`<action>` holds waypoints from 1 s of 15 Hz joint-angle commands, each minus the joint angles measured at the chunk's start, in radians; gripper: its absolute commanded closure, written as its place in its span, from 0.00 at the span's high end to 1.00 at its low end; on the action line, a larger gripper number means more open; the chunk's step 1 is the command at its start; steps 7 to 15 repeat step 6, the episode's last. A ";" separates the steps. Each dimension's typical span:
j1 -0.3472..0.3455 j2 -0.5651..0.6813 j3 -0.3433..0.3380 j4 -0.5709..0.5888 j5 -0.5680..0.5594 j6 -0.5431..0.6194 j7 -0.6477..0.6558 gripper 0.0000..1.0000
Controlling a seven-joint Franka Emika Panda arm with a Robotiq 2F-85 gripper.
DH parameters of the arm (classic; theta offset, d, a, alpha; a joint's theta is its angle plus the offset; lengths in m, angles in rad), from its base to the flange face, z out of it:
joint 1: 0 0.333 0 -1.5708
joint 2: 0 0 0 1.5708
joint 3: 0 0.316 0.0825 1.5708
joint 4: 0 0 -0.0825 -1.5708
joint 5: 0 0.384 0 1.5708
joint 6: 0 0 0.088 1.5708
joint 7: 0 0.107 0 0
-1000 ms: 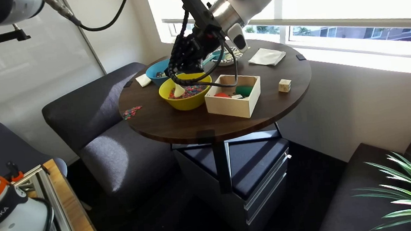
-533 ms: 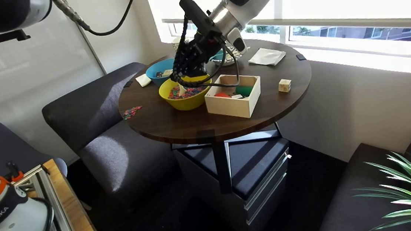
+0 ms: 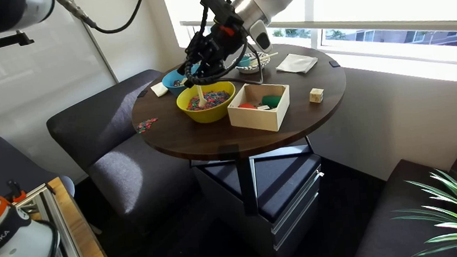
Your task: Put the white spoon in the yellow bowl
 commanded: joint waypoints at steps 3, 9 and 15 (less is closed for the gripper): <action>-0.054 -0.200 0.000 -0.083 -0.010 0.034 -0.108 0.95; -0.059 -0.179 0.002 -0.026 -0.014 0.006 -0.116 0.92; -0.059 -0.179 0.002 -0.026 -0.014 0.006 -0.116 0.92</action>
